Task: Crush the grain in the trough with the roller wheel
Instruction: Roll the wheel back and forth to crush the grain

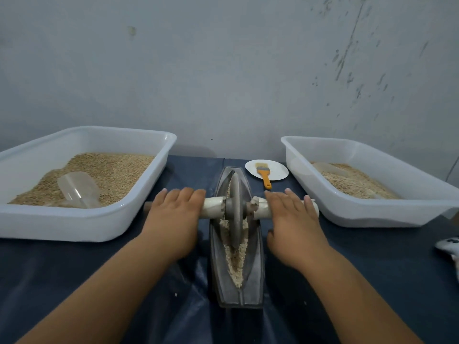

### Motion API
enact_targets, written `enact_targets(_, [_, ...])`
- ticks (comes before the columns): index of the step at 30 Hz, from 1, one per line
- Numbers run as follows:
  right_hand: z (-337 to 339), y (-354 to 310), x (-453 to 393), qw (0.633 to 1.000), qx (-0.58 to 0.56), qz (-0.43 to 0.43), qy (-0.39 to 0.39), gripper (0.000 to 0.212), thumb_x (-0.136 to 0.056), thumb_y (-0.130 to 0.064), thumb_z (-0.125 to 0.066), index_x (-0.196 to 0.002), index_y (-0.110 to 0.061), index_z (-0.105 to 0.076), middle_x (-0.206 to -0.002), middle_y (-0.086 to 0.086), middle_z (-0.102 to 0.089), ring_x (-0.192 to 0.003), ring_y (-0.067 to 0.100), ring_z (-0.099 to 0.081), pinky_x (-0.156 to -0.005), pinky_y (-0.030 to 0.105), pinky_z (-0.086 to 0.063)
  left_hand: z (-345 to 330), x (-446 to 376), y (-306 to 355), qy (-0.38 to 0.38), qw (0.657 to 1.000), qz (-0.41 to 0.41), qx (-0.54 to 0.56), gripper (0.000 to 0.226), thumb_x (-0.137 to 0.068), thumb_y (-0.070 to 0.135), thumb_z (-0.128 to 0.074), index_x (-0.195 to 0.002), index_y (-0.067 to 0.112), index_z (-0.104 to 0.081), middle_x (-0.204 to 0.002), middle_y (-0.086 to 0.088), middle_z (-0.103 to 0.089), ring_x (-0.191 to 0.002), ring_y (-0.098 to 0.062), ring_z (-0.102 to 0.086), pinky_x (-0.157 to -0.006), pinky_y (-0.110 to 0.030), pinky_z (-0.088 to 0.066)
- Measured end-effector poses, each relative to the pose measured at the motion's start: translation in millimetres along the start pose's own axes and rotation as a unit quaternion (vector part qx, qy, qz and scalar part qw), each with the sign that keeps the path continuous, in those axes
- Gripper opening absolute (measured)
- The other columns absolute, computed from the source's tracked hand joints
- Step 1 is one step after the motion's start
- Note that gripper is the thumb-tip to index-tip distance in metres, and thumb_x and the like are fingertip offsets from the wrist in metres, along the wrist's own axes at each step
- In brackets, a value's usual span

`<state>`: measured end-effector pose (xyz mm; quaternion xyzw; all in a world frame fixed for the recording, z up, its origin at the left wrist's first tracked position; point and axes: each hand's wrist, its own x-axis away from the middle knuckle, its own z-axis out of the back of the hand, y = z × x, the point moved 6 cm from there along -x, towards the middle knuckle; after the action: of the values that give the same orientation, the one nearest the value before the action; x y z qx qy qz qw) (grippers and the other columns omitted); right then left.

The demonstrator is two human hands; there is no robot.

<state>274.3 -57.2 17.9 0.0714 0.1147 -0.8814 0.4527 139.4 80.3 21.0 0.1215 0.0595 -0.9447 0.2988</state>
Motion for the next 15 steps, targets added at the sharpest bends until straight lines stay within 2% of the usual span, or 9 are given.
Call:
enact_targets(3, [-3,7,22,1.000,-0.006,-0.005,0.006,0.083,-0.091,-0.020,-0.051,-0.155,-0.028,0.003,-0.161,-0.010,-0.003,-0.150,0.013,0.011,-0.121,0.041,0.013,4,19,6,0.009,1.000,-0.017,-0.018,0.076,-0.083,0.021,-0.061,-0.147,0.023,-0.021,-0.141,0.004,-0.035,-0.134,-0.021,-0.033,-0.119,-0.045,-0.013])
enact_targets(5, [-5,7,47,0.999,0.019,0.022,0.030,0.092,-0.086,-0.024,-0.057,-0.155,-0.029,0.003,-0.161,-0.011,-0.003,-0.150,0.013,0.009,-0.121,0.040,0.010,7,45,8,0.062,0.997,-0.042,0.025,0.077,-0.068,0.011,-0.068,-0.141,0.011,-0.044,-0.132,-0.005,-0.051,-0.126,-0.032,-0.048,-0.114,-0.053,-0.024])
enact_targets(7, [-4,4,67,0.997,0.024,0.035,0.063,0.103,-0.068,-0.024,-0.077,-0.155,-0.022,-0.021,-0.158,-0.004,-0.028,-0.149,0.017,-0.016,-0.122,0.042,-0.009,8,67,8,0.140,0.987,-0.068,0.039,0.062,-0.069,0.012,-0.052,-0.130,0.005,-0.058,-0.122,-0.010,-0.061,-0.116,-0.036,-0.057,-0.106,-0.055,-0.032])
enact_targets(8, [-2,3,71,0.996,0.021,0.032,0.077,0.106,-0.063,-0.024,-0.081,-0.154,-0.021,-0.027,-0.156,-0.003,-0.033,-0.146,0.017,-0.020,-0.121,0.042,-0.014,7,72,6,0.156,0.985,-0.069,0.030,0.061,-0.071,0.014,-0.042,-0.129,0.004,-0.059,-0.122,-0.010,-0.061,-0.116,-0.037,-0.057,-0.104,-0.055,-0.031])
enact_targets(9, [-2,3,69,0.997,0.036,0.028,0.061,0.105,-0.070,-0.027,-0.077,-0.156,-0.024,-0.017,-0.159,-0.005,-0.024,-0.148,0.014,-0.010,-0.122,0.041,-0.007,5,71,7,0.155,0.985,-0.075,0.025,0.062,-0.071,0.013,-0.039,-0.129,0.004,-0.059,-0.122,-0.010,-0.062,-0.117,-0.037,-0.057,-0.103,-0.054,-0.029])
enact_targets(11, [-3,5,57,0.999,0.024,0.018,0.022,0.094,-0.088,-0.028,-0.054,-0.153,-0.032,0.014,-0.161,-0.013,0.008,-0.147,0.010,0.019,-0.120,0.039,0.014,4,58,8,0.111,0.991,-0.061,0.030,0.066,-0.069,0.010,-0.053,-0.135,0.007,-0.053,-0.128,-0.009,-0.058,-0.123,-0.035,-0.052,-0.111,-0.052,-0.024])
enact_targets(13, [-1,8,35,1.000,0.020,0.010,0.005,0.088,-0.092,-0.023,-0.048,-0.154,-0.029,0.014,-0.162,-0.012,0.009,-0.148,0.012,0.020,-0.120,0.040,0.016,0,35,5,0.034,0.999,-0.024,0.024,0.078,-0.079,0.012,-0.058,-0.150,0.017,-0.027,-0.146,-0.001,-0.037,-0.140,-0.026,-0.030,-0.119,-0.049,-0.009])
enact_targets(15, [-1,6,14,1.000,0.000,0.000,-0.005,0.085,-0.091,-0.019,-0.050,-0.156,-0.027,0.005,-0.163,-0.008,-0.001,-0.150,0.014,0.012,-0.121,0.042,0.012,0,13,2,0.002,1.000,-0.003,-0.008,0.077,-0.088,0.020,-0.051,-0.150,0.025,-0.007,-0.150,0.005,-0.021,-0.143,-0.019,-0.016,-0.119,-0.045,-0.002])
